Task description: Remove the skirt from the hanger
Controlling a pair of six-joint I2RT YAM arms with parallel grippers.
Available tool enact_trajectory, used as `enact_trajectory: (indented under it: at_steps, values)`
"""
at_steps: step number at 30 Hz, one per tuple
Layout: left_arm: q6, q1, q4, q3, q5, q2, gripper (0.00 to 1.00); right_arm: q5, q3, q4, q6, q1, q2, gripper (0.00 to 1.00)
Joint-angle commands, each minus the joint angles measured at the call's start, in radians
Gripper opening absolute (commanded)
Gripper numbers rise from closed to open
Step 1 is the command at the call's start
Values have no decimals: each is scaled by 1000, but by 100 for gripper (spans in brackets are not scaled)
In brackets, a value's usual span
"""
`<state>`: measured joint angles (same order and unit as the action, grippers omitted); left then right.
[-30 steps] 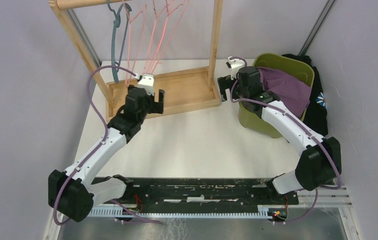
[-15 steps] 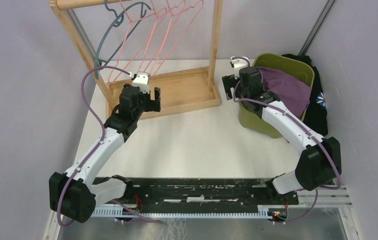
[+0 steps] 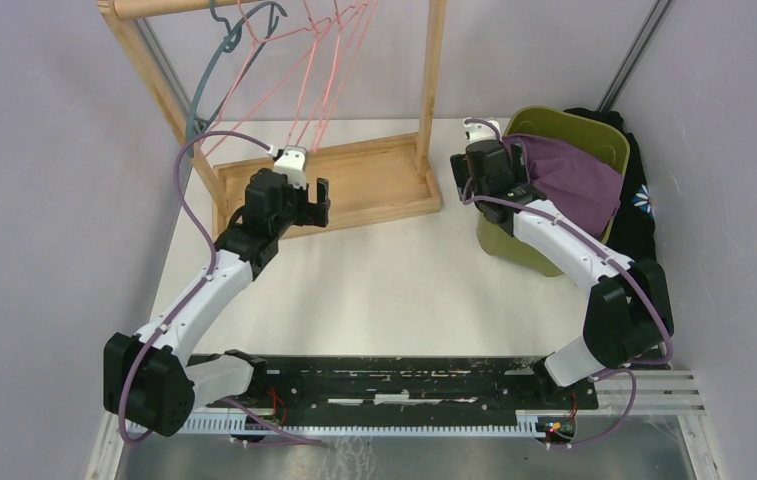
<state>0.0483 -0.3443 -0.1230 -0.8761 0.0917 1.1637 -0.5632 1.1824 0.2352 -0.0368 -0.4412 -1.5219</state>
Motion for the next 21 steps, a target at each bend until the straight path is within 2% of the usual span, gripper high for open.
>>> enact_trajectory:
  at_steps: [1, 21]
  values:
    - [34, 2, 49, -29, -31, 1, 99, -74, 56, -12, -3, -8, 2, 100]
    - [36, 2, 39, -30, -52, -6, 100, -74, 76, -13, 5, -17, 54, 100]
